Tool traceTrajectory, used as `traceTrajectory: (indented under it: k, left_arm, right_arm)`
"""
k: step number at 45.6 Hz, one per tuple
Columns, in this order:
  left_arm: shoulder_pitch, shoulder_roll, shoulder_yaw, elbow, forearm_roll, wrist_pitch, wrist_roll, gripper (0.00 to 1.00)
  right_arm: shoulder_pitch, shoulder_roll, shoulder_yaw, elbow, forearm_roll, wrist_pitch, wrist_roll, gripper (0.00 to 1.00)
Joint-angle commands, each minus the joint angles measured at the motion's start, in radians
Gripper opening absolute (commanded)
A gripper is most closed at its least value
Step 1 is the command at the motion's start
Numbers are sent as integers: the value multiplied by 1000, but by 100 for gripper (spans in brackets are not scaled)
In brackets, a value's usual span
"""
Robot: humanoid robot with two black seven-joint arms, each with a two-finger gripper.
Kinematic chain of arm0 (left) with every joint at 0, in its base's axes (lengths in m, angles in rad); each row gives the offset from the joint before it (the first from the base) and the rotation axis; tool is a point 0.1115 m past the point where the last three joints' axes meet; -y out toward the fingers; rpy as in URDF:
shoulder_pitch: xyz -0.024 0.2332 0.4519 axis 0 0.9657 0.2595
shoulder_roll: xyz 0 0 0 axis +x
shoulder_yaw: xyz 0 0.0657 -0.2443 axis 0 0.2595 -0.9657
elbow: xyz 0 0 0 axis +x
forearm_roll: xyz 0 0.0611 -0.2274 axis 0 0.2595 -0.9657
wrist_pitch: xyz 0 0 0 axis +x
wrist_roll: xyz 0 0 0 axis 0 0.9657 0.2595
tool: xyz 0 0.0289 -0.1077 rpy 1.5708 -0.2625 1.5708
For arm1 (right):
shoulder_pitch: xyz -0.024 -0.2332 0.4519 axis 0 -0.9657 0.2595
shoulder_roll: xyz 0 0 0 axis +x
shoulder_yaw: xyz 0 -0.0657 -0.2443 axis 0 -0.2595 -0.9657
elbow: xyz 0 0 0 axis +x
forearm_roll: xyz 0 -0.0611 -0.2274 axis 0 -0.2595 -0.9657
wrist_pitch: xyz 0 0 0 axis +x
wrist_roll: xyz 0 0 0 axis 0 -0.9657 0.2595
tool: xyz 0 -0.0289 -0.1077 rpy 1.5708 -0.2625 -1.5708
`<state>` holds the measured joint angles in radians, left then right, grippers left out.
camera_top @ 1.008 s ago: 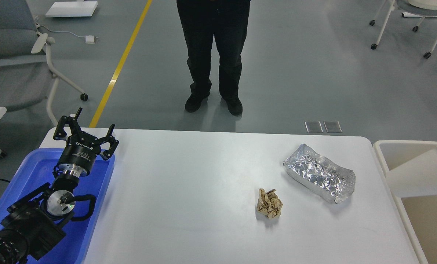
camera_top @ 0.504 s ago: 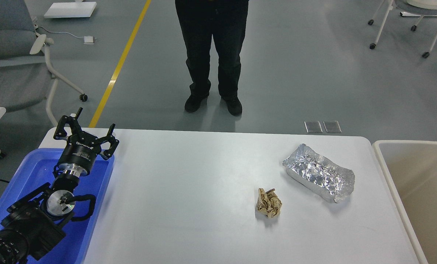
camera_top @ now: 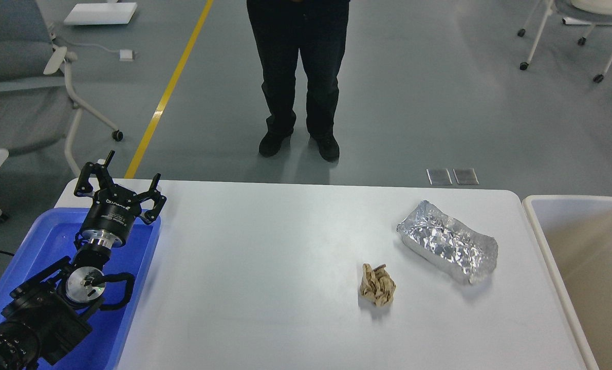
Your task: Tidy desktop
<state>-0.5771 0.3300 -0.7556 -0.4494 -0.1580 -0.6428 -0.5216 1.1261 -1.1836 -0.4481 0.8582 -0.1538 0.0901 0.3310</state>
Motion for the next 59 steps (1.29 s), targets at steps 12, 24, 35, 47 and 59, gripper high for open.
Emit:
traceTrajectory:
  k: [12,24,35,47,59]
  left_arm:
    - [-1,0,1,0,0,2,0,100]
    - [-1,0,1,0,0,3,0,100]
    - [0,0,1,0,0,3,0,100]
    - [-1,1,1,0,0,3,0,100]
    - [0,1,1,0,0,3,0,100]
  right_arm:
    - [-336,507,187,-633,421,-194,-243,0]
    - [-400,585,355,-640,424,-302,-313,0]
    - [-433,621,368,-640,427,-314,-316,0]
    - [-453,633,368,-640,427,-320,-316,0]
    - [-466,633,378,-640,428,-320,-316,31]
